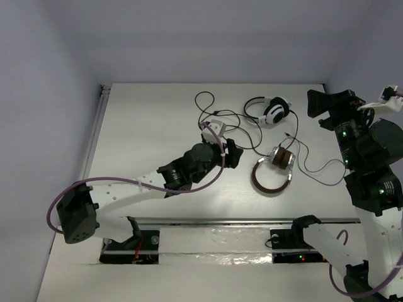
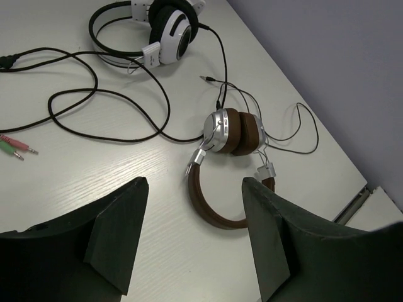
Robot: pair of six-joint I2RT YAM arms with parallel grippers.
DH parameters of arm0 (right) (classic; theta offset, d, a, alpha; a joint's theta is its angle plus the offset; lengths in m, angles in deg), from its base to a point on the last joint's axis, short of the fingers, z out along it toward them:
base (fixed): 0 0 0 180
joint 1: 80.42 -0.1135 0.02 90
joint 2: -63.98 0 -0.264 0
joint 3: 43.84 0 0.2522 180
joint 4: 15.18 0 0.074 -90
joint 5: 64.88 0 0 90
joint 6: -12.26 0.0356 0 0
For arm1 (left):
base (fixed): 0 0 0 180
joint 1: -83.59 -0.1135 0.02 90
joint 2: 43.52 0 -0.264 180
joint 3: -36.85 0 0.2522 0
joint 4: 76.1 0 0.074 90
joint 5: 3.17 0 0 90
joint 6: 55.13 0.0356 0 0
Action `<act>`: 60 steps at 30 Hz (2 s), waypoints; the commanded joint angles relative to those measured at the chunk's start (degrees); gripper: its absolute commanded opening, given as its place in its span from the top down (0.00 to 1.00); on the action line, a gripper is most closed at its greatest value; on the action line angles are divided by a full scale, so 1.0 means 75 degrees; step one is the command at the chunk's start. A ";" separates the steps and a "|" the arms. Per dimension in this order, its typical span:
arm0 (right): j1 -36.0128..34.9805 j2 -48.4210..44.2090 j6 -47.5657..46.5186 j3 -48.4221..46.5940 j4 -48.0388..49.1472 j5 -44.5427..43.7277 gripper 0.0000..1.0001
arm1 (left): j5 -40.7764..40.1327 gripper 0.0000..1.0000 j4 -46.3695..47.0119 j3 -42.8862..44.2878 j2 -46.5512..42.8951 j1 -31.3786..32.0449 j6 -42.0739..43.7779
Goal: Wrap the headphones
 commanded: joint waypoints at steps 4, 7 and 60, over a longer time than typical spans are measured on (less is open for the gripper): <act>0.0024 -0.0119 -0.0227 0.0065 -0.0052 0.0151 0.66 | -0.0252 0.43 0.0367 0.0320 0.0432 0.0403 -0.0489; 0.0024 -0.0002 -0.0285 -0.0098 -0.0203 0.0292 0.99 | -0.0766 0.72 0.0171 0.0600 0.0865 0.0882 -0.0688; 0.0024 -0.0447 0.0336 0.2466 0.0885 0.3397 0.49 | -0.3432 0.40 -0.5716 0.4340 0.5835 0.0966 -0.3455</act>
